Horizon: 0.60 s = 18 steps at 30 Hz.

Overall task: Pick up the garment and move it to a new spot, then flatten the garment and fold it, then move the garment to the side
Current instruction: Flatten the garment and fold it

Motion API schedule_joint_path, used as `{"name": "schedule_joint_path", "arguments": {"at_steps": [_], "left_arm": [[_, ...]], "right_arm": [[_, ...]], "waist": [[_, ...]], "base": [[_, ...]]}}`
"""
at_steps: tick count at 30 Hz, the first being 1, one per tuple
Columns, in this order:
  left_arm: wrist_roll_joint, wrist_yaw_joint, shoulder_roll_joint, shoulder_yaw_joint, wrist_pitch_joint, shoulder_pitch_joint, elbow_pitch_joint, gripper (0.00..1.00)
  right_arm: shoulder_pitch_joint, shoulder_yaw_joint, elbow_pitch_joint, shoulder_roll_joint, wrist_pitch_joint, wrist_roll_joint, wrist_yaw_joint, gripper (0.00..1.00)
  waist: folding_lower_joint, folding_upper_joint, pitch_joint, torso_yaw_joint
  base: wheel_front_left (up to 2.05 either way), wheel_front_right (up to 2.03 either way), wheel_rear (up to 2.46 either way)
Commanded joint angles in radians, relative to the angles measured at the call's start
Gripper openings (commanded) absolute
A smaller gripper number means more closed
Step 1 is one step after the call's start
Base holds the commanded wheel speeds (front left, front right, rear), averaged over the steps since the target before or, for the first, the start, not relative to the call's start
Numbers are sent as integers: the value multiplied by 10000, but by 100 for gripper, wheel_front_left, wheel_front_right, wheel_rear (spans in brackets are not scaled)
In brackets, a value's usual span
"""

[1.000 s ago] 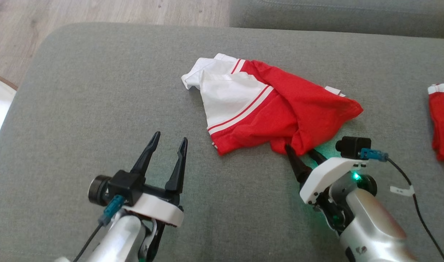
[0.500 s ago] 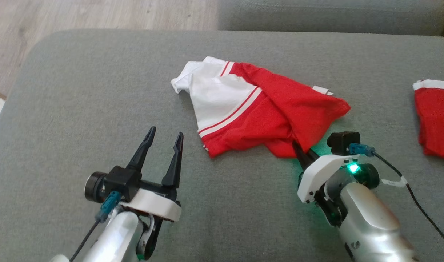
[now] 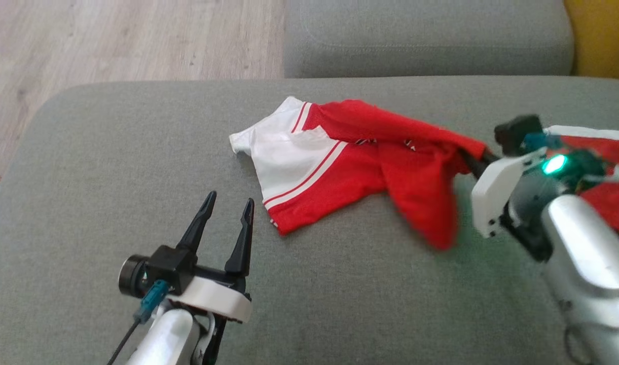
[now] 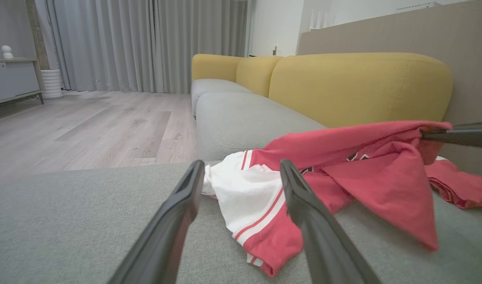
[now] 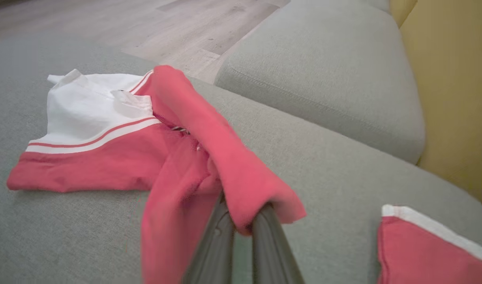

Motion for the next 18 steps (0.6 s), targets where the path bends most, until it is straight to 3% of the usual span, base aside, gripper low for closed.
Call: {"name": "schedule_joint_path", "arguments": {"at_steps": [1, 6, 11, 12, 13, 18], "left_arm": [[46, -19, 54, 446, -95, -235, -270, 100], [97, -63, -13, 467, -95, -134, -273, 100], [150, -104, -67, 500, -95, -136, -278, 100], [162, -116, -76, 506, -95, -150, -283, 100], [175, -129, -85, 510, -95, -168, -291, 100], [243, -186, -125, 535, -95, -315, -347, 100]], "right_arm": [[-460, 179, -637, -308, 302, 87, -7, 0], [-715, 678, -1747, -1856, 1559, 284, -7, 0], [-1106, 1097, -1540, -3053, 1889, 524, -7, 0], [-1222, 1143, -1335, -3148, 1700, 522, -7, 38], [-1349, 1150, -1060, -3192, 1455, 494, -7, 100], [-2093, 822, 482, -2864, -261, -339, -7, 100]], "waist": [[1, 0, -82, -4], [1, 0, -227, 83], [1, 0, -220, 168], [1, 0, -188, 181], [1, 0, -145, 193], [1, 0, 136, 203]], "base": [[0, 0, 0], [0, 0, 0], [0, 0, 0], [0, 0, 0], [0, 0, 0], [0, 0, 0]]}}
